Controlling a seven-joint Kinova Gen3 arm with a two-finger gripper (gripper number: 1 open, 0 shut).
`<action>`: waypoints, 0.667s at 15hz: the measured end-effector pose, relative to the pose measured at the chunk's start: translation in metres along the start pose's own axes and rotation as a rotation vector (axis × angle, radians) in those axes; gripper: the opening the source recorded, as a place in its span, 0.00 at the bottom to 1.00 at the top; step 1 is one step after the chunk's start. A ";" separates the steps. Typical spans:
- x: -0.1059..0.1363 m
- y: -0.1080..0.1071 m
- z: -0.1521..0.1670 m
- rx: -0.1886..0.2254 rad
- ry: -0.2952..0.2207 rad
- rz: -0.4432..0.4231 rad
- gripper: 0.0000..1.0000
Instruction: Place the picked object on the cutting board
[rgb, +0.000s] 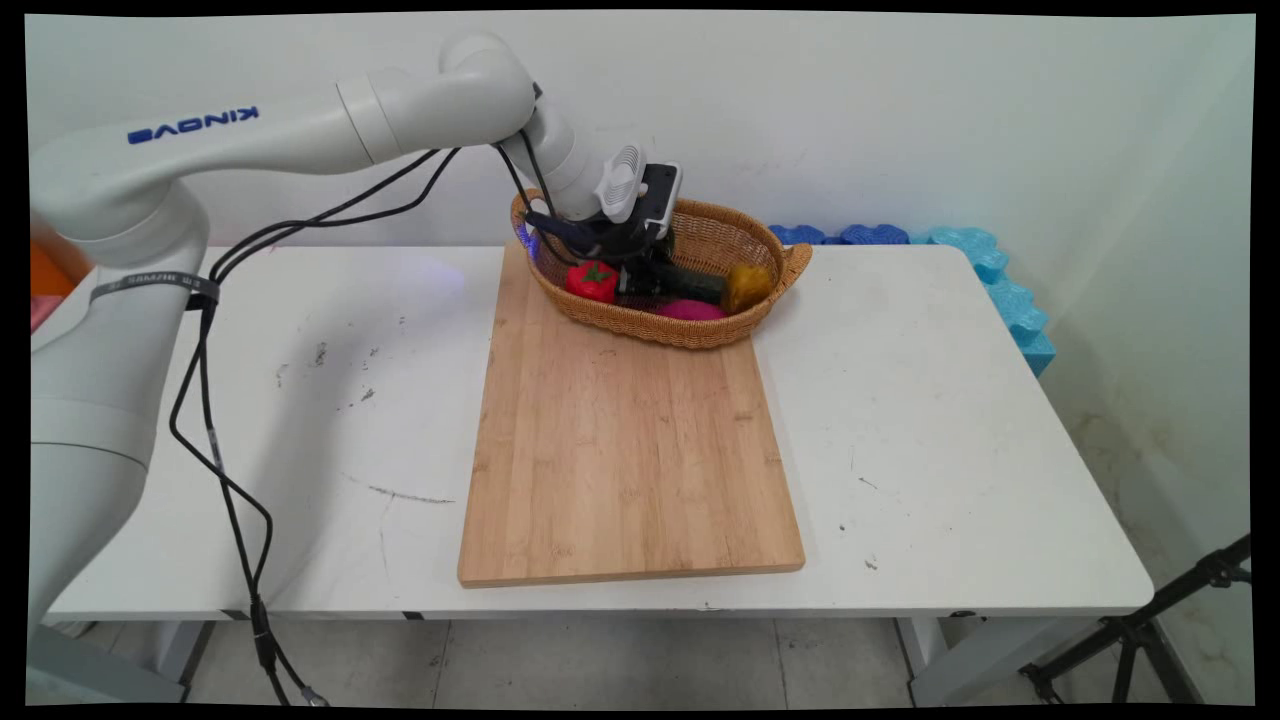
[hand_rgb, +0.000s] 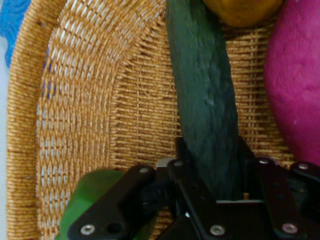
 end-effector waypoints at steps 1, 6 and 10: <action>0.002 0.000 -0.003 0.004 0.002 0.008 0.00; 0.011 -0.001 -0.028 0.041 0.013 0.049 0.00; 0.016 -0.002 -0.058 0.084 0.016 0.071 0.00</action>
